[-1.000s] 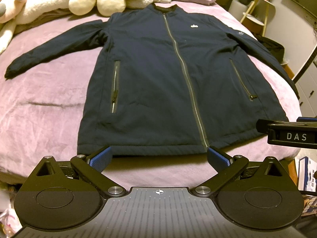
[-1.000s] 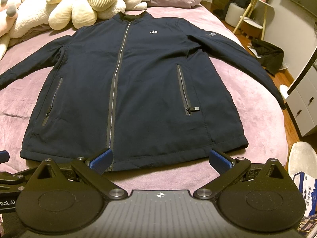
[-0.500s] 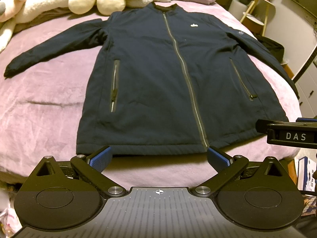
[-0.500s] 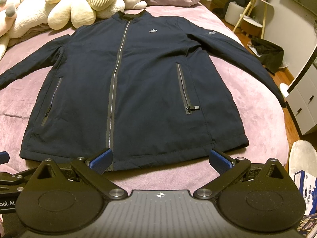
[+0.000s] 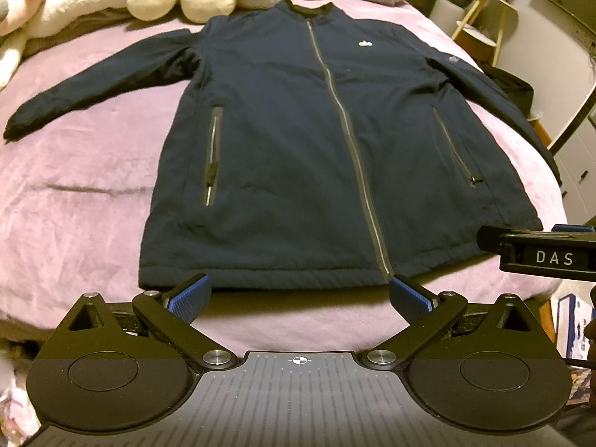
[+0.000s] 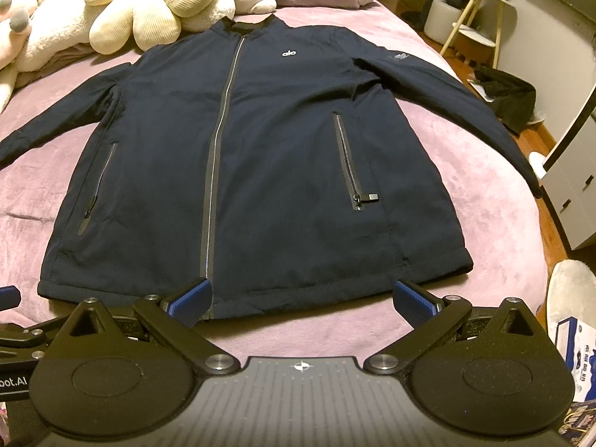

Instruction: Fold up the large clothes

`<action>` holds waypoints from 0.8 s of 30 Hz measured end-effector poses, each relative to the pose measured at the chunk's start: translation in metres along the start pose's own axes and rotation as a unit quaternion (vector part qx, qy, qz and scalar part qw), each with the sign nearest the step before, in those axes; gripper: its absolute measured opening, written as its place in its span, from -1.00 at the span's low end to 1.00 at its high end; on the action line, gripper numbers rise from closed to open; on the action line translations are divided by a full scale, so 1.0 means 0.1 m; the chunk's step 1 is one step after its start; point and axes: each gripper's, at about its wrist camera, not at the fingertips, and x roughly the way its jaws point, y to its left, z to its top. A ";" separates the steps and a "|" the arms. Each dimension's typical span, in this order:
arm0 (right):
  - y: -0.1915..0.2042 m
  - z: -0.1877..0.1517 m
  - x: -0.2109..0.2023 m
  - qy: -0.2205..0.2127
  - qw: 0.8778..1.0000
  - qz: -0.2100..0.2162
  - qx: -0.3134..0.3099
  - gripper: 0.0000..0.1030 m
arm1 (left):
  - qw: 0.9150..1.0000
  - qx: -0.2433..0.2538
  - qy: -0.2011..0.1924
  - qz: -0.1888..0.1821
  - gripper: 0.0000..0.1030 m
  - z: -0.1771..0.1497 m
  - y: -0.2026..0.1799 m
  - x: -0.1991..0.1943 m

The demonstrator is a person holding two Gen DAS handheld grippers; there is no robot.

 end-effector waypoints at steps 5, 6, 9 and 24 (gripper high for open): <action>-0.01 0.00 0.05 0.005 1.000 0.005 0.002 1.00 | 1.000 0.001 0.007 -0.002 1.00 0.01 0.00 0.03; -0.01 0.01 0.06 0.006 1.000 0.006 0.002 1.00 | 1.000 0.002 0.004 -0.002 1.00 0.01 0.00 0.04; -0.03 0.01 0.08 0.008 1.000 0.008 0.004 1.00 | 1.000 0.001 0.011 -0.002 1.00 0.02 0.00 0.07; -0.52 0.01 0.06 -0.187 0.972 0.133 0.050 1.00 | 0.995 -0.022 -0.092 -0.022 1.00 0.36 0.19 0.24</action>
